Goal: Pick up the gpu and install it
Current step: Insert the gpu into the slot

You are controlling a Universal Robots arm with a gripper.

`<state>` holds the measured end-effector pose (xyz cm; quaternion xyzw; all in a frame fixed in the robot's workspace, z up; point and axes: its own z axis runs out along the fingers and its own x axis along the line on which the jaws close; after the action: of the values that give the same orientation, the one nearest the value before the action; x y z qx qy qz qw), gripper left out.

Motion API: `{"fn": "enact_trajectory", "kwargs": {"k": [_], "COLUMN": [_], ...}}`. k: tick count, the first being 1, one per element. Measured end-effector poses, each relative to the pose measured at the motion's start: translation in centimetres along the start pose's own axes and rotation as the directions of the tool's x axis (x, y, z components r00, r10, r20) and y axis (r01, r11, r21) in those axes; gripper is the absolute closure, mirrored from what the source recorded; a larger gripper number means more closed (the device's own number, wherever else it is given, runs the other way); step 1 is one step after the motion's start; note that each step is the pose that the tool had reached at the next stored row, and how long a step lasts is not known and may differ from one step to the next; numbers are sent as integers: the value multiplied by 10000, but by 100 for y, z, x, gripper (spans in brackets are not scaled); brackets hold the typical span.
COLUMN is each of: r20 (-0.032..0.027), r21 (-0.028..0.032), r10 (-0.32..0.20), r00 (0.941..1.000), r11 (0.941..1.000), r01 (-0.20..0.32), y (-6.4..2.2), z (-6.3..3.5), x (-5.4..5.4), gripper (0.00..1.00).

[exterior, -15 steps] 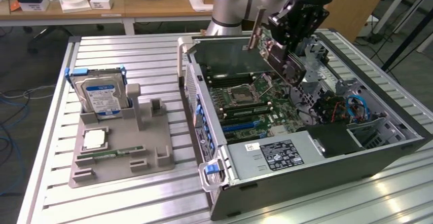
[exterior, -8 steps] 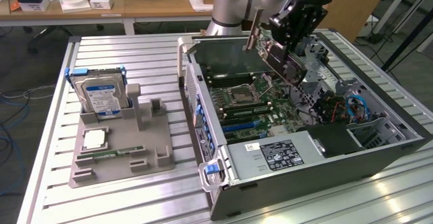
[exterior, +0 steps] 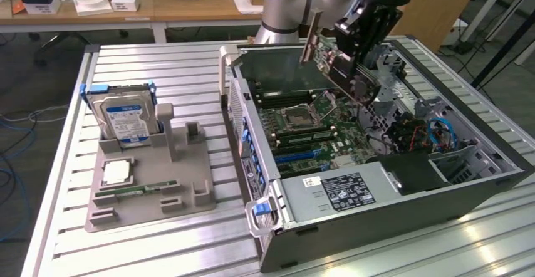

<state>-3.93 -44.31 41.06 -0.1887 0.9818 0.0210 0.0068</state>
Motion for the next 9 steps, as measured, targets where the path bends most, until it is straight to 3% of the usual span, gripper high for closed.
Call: {"fn": "enact_trajectory", "kwargs": {"k": [9], "r20": [-35], "r21": [-22], "r10": [-934], "r00": [9956], "r11": [9956], "r01": [934], "y": [0], "z": [0], "x": [0], "gripper": [74]}}
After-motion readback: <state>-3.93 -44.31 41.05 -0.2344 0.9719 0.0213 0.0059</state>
